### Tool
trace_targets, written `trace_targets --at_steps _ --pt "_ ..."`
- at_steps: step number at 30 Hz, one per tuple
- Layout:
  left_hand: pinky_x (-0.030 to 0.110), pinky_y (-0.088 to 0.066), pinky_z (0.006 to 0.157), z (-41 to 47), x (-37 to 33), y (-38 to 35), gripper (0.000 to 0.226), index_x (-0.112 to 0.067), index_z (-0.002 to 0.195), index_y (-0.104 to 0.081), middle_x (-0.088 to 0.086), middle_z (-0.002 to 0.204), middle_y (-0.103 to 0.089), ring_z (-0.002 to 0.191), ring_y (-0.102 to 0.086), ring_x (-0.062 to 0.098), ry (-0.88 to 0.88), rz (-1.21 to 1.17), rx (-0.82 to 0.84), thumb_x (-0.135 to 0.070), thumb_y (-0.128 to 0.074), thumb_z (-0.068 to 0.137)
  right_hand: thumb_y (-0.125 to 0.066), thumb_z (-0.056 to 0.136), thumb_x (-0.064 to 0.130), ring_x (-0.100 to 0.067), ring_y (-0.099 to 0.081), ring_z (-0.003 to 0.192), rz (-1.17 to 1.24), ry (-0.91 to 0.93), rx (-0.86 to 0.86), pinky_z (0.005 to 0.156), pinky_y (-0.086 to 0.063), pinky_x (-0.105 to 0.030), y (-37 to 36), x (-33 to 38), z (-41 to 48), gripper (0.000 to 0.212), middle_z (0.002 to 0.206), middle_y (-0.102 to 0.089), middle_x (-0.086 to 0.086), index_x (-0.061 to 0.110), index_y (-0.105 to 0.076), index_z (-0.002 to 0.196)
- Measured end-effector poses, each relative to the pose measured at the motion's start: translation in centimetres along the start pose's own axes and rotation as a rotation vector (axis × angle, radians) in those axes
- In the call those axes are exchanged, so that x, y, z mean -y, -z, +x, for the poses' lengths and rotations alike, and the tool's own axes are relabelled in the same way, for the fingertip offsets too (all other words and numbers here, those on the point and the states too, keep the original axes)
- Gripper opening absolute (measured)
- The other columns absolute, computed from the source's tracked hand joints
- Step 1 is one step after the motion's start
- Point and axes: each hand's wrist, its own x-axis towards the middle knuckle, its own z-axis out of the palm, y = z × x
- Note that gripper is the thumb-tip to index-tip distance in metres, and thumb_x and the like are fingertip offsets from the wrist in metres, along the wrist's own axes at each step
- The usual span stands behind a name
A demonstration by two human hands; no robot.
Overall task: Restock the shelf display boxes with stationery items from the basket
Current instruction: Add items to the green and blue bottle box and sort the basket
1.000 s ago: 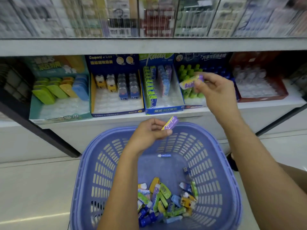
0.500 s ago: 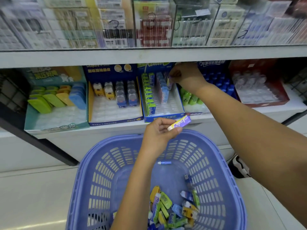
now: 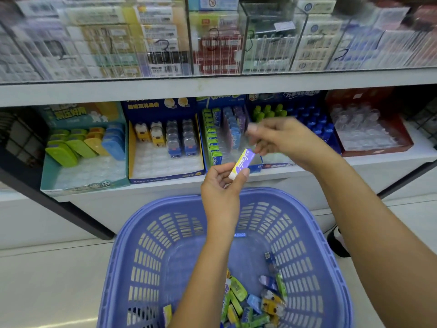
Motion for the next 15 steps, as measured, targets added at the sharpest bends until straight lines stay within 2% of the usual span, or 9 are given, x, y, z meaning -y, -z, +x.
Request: trace_targets --at_steps 3,6,8,10,12,13,15 --pt "0.026 -0.052 0.072 -0.3 0.1 -0.1 0.021 -0.017 0.091 -0.061 0.003 0.087 -0.067 0.076 -0.063 0.011 -0.048 0.0 -0.025 -0.006 -0.074 0.078 -0.071 0.08 0.021 -0.009 -0.067 0.079 0.01 -0.067 0.126 0.072 -0.056 -0.019 0.5 -0.5 -2.5 0.023 0.09 -0.073 -0.006 0.013 -0.07 0.101" --pt "0.019 -0.051 0.07 -0.4 0.0 -0.4 0.022 -0.018 0.093 -0.062 0.001 0.09 -0.068 0.078 -0.064 0.008 -0.093 0.021 -0.025 -0.009 -0.075 0.079 -0.071 0.079 0.013 -0.013 -0.068 0.073 0.082 -0.101 0.116 0.071 -0.057 -0.021 0.3 -0.8 -2.7 0.022 0.084 -0.072 -0.008 0.009 -0.069 0.1" --pt "0.015 -0.05 0.076 -0.5 0.0 -0.6 0.025 -0.019 0.101 -0.061 -0.002 0.098 -0.067 0.087 -0.064 0.004 -0.147 0.069 0.031 -0.008 -0.072 0.081 -0.072 0.078 0.008 -0.012 -0.068 0.067 0.075 -0.049 0.048 0.066 -0.057 -0.018 0.2 -0.7 -2.3 0.016 0.078 -0.072 -0.008 0.008 -0.069 0.094" --pt "0.014 -0.044 0.093 -0.3 0.3 -0.5 0.04 -0.02 0.123 -0.053 -0.006 0.121 -0.06 0.111 -0.055 -0.001 -0.245 0.304 0.121 -0.013 -0.068 0.086 -0.074 0.078 0.008 -0.012 -0.067 0.065 -0.018 0.045 -0.154 0.064 -0.055 -0.018 0.8 -0.8 -1.0 0.011 0.076 -0.072 -0.006 0.012 -0.07 0.088" --pt "0.022 -0.032 0.109 0.0 0.9 -0.2 0.055 -0.019 0.14 -0.04 -0.006 0.143 -0.044 0.134 -0.035 0.004 -0.372 0.702 0.218 -0.021 -0.062 0.09 -0.073 0.079 0.009 -0.01 -0.064 0.068 -0.165 0.133 -0.361 0.064 -0.052 -0.02 1.4 -1.0 1.2 0.01 0.08 -0.07 -0.005 0.016 -0.07 0.086" --pt "0.024 -0.023 0.115 0.2 1.2 0.0 0.058 -0.017 0.144 -0.035 -0.005 0.15 -0.034 0.141 -0.025 0.009 -0.416 0.866 0.252 -0.024 -0.059 0.092 -0.071 0.079 0.008 -0.009 -0.063 0.07 -0.228 0.174 -0.402 0.066 -0.051 -0.02 1.6 -0.9 2.3 0.011 0.084 -0.071 -0.006 0.014 -0.071 0.089" --pt "0.021 -0.005 0.118 0.4 1.7 0.3 0.063 -0.015 0.148 -0.026 -0.003 0.157 -0.021 0.146 -0.01 0.013 -0.428 1.057 0.297 -0.026 -0.055 0.094 -0.069 0.08 0.005 -0.011 -0.063 0.075 -0.341 0.218 -0.378 0.069 -0.047 -0.014 1.2 -1.0 4.4 0.014 0.09 -0.072 -0.01 0.009 -0.071 0.094"
